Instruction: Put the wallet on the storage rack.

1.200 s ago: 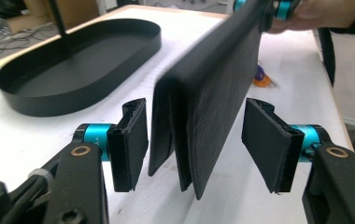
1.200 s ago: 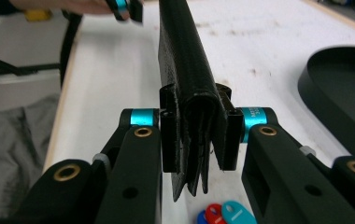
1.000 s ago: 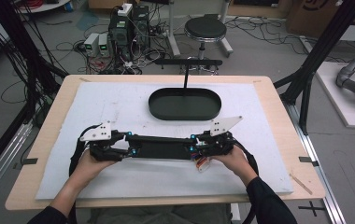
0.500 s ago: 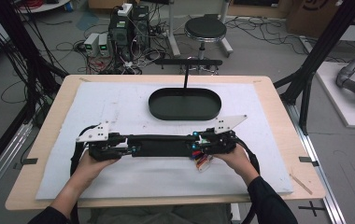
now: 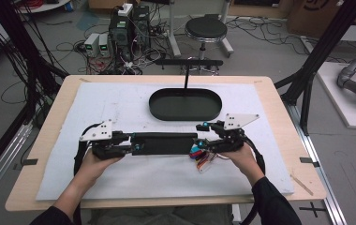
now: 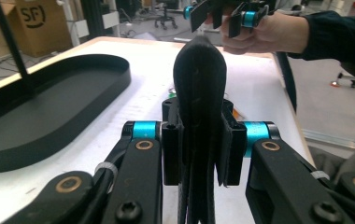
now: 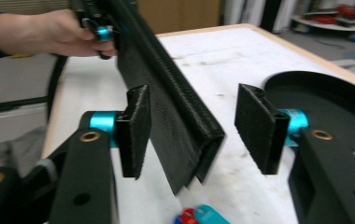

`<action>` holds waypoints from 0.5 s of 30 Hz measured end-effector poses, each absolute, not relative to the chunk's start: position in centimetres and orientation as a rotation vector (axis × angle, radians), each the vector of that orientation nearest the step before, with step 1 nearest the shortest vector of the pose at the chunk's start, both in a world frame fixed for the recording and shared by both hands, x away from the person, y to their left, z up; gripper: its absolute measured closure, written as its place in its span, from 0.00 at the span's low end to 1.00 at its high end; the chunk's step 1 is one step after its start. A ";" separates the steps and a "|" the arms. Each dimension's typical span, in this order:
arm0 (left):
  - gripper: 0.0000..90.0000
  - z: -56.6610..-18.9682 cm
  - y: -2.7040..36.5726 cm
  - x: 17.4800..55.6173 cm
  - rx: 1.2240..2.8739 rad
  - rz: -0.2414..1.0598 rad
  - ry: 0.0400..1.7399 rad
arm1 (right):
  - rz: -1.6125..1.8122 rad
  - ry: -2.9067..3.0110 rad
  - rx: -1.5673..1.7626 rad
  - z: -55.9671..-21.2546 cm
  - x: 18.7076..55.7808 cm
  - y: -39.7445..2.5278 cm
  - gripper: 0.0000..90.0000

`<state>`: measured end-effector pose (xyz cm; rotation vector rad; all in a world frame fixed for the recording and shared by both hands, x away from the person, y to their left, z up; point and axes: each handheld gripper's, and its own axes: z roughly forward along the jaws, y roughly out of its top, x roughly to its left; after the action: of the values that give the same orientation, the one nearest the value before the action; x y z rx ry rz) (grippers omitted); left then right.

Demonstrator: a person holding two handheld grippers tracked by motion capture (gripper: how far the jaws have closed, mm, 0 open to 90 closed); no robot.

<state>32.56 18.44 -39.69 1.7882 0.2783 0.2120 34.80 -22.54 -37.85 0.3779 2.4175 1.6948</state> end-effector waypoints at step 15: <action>0.84 -37.8 18.4 33.3 1.719 0.280 0.318 | 1.572 2.110 0.716 -37.1 35.1 -29.1 0.48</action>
<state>33.26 18.37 -37.82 1.7188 0.3175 0.2800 35.15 -29.07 -37.06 0.7161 2.1100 1.5722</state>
